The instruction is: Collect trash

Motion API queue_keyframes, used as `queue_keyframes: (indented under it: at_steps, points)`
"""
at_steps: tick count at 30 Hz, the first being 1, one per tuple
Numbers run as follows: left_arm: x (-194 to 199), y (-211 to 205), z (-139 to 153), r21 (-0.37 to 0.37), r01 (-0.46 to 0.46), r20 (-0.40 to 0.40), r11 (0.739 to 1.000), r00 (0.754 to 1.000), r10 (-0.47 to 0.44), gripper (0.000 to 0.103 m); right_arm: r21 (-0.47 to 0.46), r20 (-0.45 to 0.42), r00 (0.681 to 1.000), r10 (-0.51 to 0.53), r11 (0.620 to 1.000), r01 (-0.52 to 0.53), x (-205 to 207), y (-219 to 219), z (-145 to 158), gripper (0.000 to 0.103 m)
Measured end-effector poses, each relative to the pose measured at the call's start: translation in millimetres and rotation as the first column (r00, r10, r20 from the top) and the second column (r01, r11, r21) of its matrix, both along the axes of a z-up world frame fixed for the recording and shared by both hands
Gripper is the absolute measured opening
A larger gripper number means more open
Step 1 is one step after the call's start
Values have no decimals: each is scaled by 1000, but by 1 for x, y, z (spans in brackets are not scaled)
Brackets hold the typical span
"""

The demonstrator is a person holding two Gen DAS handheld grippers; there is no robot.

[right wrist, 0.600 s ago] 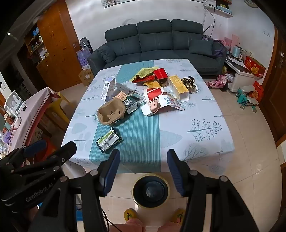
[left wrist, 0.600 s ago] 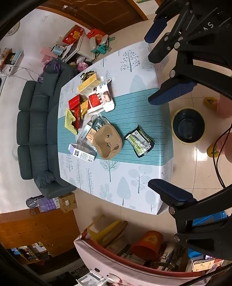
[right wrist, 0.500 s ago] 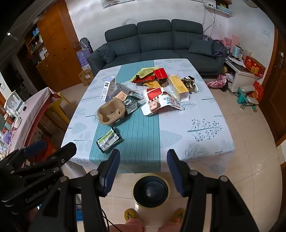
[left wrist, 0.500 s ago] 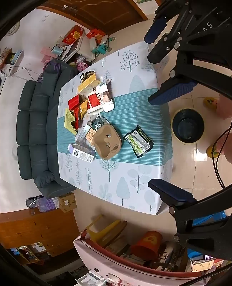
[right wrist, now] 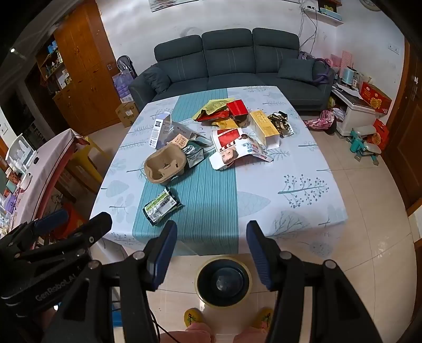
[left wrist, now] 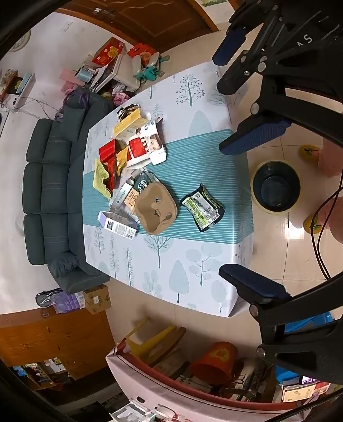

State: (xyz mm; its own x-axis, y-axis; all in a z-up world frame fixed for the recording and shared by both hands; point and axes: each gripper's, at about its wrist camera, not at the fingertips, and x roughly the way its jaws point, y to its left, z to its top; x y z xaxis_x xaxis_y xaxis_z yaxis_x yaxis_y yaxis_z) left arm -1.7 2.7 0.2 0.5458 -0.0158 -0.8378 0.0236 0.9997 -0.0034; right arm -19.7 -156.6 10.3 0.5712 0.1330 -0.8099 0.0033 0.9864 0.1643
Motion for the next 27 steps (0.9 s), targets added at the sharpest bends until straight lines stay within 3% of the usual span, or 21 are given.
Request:
queue_keyframes:
  at_steps: [27]
  points:
    - [3, 12, -3, -18, 21, -24, 1000, 999, -21, 83, 6, -3, 1000, -17, 1000, 17, 3, 2, -4, 55]
